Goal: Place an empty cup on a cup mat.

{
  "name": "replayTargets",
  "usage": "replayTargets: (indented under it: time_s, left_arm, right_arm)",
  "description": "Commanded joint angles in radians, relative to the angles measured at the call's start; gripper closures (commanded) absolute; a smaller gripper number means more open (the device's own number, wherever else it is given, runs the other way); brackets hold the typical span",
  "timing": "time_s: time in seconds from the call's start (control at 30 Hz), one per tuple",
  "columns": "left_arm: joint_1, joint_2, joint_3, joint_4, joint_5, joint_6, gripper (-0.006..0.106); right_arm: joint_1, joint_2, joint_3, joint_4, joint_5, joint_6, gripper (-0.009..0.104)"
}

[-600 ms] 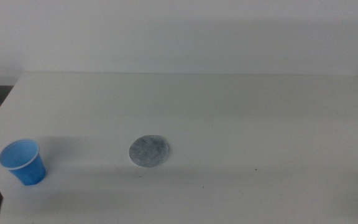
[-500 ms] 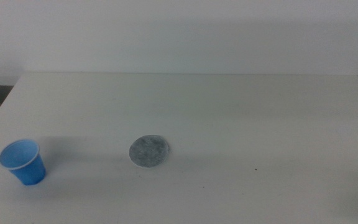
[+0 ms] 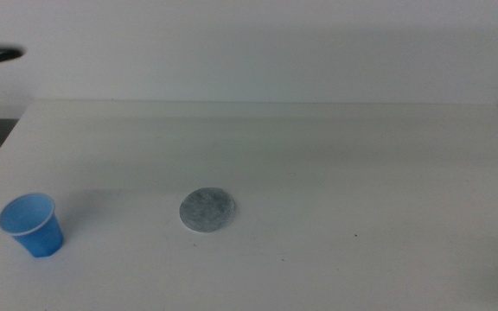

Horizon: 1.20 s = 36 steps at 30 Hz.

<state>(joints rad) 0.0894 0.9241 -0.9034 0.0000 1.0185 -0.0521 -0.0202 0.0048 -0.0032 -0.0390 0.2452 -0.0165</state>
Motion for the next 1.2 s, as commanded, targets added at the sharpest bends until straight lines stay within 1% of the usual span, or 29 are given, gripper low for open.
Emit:
replayTargets:
  time_s: [0.0,0.13,0.3,0.5,0.7,0.83,0.9,0.97,1.03,1.1,1.17]
  left_arm:
    - [0.002,0.13,-0.084,0.0,0.043,0.023,0.007]
    - [0.023,0.311,-0.207,0.0,0.122,0.029,0.007]
    - [0.098,0.515,-0.315,-0.093,0.177,0.151,0.007]
    - [0.159,0.68,-0.356,-0.141,0.165,0.222,0.007]
    - [0.161,0.799,-0.355,-0.119,0.114,0.23,0.007]
    - [0.161,0.859,-0.355,-0.075,0.088,0.237,0.007]
    - [0.161,0.886,-0.355,-0.048,0.079,0.247,0.009]
    - [0.161,0.907,-0.355,-0.044,0.079,0.258,0.015]
    - [0.161,0.92,-0.355,-0.054,0.079,0.273,0.028]
    - [0.161,0.923,-0.355,-0.07,0.086,0.281,0.047]
    - [0.161,0.92,-0.358,-0.088,0.1,0.279,0.075]
  right_arm:
    - [0.002,-0.005,0.003,-0.007,-0.007,-0.004,0.002]
    - [0.002,-0.005,0.003,-0.007,-0.007,-0.004,0.002]
    - [0.002,-0.005,0.003,-0.007,-0.007,-0.004,0.002]
    - [0.002,-0.005,0.003,-0.007,-0.007,-0.004,0.002]
    - [0.002,-0.005,0.003,-0.007,-0.007,-0.004,0.002]
    - [0.002,-0.005,0.003,-0.007,-0.007,-0.004,0.002]
    - [0.002,-0.005,0.003,-0.007,-0.007,-0.004,0.002]
    - [0.002,-0.005,0.003,-0.007,-0.007,-0.004,0.002]
    - [0.002,-0.005,0.003,-0.007,-0.007,-0.004,0.002]
    - [0.002,-0.005,0.003,-0.007,-0.007,-0.004,0.002]
    - [0.002,-0.005,0.003,-0.007,-0.007,-0.004,0.002]
